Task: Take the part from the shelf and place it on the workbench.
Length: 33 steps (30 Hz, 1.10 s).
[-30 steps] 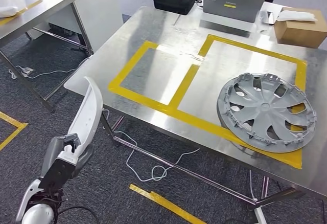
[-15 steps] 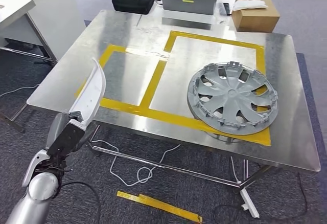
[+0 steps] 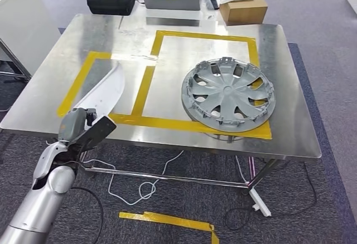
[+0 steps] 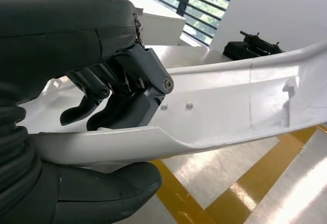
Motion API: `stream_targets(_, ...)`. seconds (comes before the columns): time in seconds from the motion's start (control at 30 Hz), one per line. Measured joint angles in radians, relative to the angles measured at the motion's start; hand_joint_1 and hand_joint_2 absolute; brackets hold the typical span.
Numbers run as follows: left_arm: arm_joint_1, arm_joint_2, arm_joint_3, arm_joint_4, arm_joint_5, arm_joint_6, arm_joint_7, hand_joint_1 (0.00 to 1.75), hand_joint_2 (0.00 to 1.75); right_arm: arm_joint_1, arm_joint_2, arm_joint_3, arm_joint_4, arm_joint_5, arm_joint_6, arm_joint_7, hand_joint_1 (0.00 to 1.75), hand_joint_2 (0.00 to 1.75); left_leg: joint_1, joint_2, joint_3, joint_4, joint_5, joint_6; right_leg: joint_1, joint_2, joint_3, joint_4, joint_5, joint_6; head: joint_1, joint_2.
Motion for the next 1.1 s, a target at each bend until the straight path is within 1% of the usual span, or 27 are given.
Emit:
stream_targets(0.07,-0.023,0.003,-0.003,0.025,-0.037,0.007,0.011,1.75,1.75,-0.005,0.000,-0.004,0.008,0.013,0.013,-0.012,0.00,1.75,-0.001,-0.001,-0.001,0.001,0.002,0.009,0.001,0.001,0.001,0.000,0.004,-0.004,-0.001,0.000)
stream_targets(0.1,-0.032,0.004,-0.004,0.036,-0.050,0.009,0.016,1.75,1.75,-0.007,0.000,-0.006,0.012,0.017,0.017,-0.016,0.00,1.75,0.000,-0.002,0.000,-0.001,0.004,0.010,0.002,0.001,0.001,0.000,0.004,-0.006,-0.001,0.000)
stream_targets(0.23,-0.052,0.007,-0.009,0.065,-0.088,0.012,0.032,1.75,1.75,-0.015,0.000,-0.011,0.021,0.024,0.023,-0.020,0.00,1.75,0.002,-0.002,0.002,-0.010,0.011,0.000,0.006,0.000,-0.001,0.001,0.003,-0.013,-0.001,0.000)
stream_targets(0.4,-0.101,0.013,-0.017,0.138,-0.231,0.011,0.090,1.75,1.75,-0.029,0.000,-0.019,0.041,0.059,0.045,-0.035,0.00,1.75,0.006,-0.004,0.001,-0.013,0.015,-0.018,0.011,-0.001,-0.003,0.001,0.004,-0.021,0.000,0.000)
stream_targets(0.5,-0.141,0.015,-0.025,0.195,-0.294,0.006,0.105,1.75,1.75,-0.042,0.000,-0.029,0.060,0.086,0.062,-0.051,0.00,1.75,0.007,-0.004,0.001,-0.013,0.015,-0.020,0.011,-0.001,-0.003,0.002,0.004,-0.022,0.000,0.000)
stream_targets(0.67,-0.184,0.014,-0.042,0.261,-0.321,0.002,0.104,1.75,1.75,-0.063,0.000,-0.046,0.091,0.108,0.080,-0.068,0.00,1.75,0.005,-0.004,0.000,-0.012,0.015,-0.021,0.010,-0.001,-0.003,0.002,0.006,-0.023,0.000,0.000)
stream_targets(1.1,-0.198,0.007,-0.065,0.306,-0.317,0.002,0.093,1.75,1.75,-0.081,0.000,-0.062,0.126,0.111,0.084,-0.077,0.00,1.75,0.004,-0.004,-0.002,-0.010,0.014,-0.021,0.008,-0.002,-0.003,0.002,0.006,-0.022,0.000,0.000)
